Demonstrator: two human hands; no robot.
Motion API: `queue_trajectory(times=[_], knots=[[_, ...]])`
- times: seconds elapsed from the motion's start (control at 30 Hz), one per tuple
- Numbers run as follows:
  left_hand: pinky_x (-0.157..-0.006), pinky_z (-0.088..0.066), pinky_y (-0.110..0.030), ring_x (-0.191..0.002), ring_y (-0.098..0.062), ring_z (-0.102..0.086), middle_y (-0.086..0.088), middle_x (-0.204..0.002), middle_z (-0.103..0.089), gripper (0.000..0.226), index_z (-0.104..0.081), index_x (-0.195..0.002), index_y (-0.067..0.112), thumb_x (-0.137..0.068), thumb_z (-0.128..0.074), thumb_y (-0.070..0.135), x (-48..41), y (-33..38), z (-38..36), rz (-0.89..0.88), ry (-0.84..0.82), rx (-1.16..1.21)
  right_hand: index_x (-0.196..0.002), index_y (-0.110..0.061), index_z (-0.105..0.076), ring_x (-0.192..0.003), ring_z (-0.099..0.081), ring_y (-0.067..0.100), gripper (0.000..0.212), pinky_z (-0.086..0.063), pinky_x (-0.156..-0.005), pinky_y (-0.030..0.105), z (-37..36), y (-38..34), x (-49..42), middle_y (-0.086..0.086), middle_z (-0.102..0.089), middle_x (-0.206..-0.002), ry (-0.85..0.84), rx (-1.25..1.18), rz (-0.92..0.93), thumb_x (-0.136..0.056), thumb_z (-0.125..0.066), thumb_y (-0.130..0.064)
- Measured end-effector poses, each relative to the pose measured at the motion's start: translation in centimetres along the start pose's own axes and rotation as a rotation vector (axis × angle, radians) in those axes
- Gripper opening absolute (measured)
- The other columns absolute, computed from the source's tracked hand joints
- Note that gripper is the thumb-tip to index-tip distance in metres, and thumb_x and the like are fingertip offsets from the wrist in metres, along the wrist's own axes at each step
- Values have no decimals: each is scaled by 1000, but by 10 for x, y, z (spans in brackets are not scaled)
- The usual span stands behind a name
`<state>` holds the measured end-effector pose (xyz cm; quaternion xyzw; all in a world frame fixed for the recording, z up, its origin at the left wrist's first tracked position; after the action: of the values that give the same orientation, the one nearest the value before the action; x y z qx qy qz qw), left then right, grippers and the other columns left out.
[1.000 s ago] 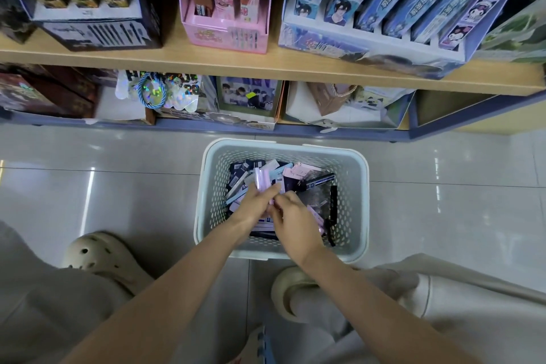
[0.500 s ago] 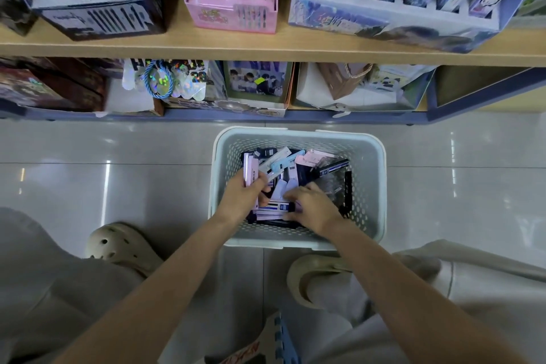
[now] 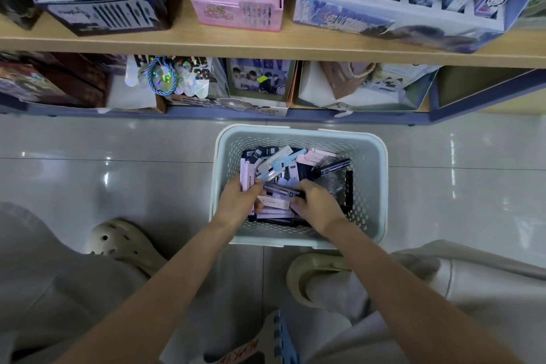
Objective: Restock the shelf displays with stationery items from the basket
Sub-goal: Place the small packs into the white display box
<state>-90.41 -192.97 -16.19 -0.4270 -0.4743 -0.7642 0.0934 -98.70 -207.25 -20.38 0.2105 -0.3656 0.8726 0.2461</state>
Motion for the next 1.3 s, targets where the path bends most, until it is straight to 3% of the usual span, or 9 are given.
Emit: queue_trajectory(times=[0.1,0.2,0.33,0.47,0.57,0.73,0.87,1.07,1.3], knots=[[-56,-46,-21,-49,-14,-49,-4,-84,-64,9,-51,-89,15,-98,-50,13,2,-5,-4,42,-5,51,-106,-6,-51,-74,-56,30,15,-46,-70,37,13,2,7,10,-59,-80,87,-342,-124,-97,-51,-17],[-60,-47,-27,-49,-12,-51,-8,-87,-65,8,-56,-90,17,-97,-52,16,6,-3,-13,41,-33,173,-98,-9,-44,-60,-49,17,8,-42,-58,20,13,-25,20,2,-52,-67,90,-607,-142,-101,-39,-14],[-71,-52,-34,-67,-21,-59,-6,-75,-65,8,-59,-95,14,-95,-55,21,13,4,-22,34,-60,309,-97,-11,-37,-48,-43,1,9,-38,-51,12,1,-59,38,0,-46,-64,-29,-706,-121,-103,-31,-15],[-80,-53,-36,-87,-22,-65,-6,-94,-70,5,-63,-94,18,-89,-65,18,13,8,-17,26,-41,301,-92,-14,-45,-61,-46,11,13,-39,-65,30,11,-62,38,-3,-51,-68,-69,-420,19,-100,-42,-24],[-70,-44,-17,-81,-2,-58,11,-87,-63,10,-58,-99,21,-90,-63,22,15,12,-12,19,-58,244,-105,-10,-59,-93,-53,15,19,-40,-85,25,45,-38,18,2,-56,-98,124,-167,54,-99,-47,-23],[-85,-35,-27,-80,2,-52,17,-83,-58,12,-51,-88,29,-92,-61,23,16,5,-11,54,-117,246,-136,-8,-42,-131,-38,25,41,-25,-109,29,58,24,-12,13,-44,-137,66,111,-109,-96,-51,-12],[-67,-44,-23,-62,5,-64,14,-71,-71,7,-61,-96,21,-94,-57,16,14,1,-12,70,-129,228,-136,-4,-37,-129,-36,29,48,-25,-108,31,54,38,-15,17,-41,-137,72,328,-120,-92,-55,-11],[-86,-54,-38,-86,-26,-69,-2,-90,-72,13,-62,-93,24,-93,-58,11,10,-5,-14,115,-138,246,-130,-5,-44,-121,-45,32,41,-35,-104,38,60,36,-16,18,-47,-130,129,339,-148,-92,-57,-13],[-63,-52,-21,-73,-9,-69,2,-90,-70,15,-61,-107,16,-93,-59,13,10,-6,-14,120,-136,239,-122,-1,-54,-115,-50,31,29,-36,-96,34,79,20,-10,18,-57,-122,279,319,-117,-95,-49,-9]])
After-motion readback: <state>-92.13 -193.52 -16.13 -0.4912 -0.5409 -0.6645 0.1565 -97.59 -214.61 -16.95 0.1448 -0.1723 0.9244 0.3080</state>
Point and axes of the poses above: each hand's wrist, its own x-axis away from the middle knuckle, its own z-axis out of the back of the hand, y = z × x, the point moved 8 cm from there along -x, towards the middle knuckle
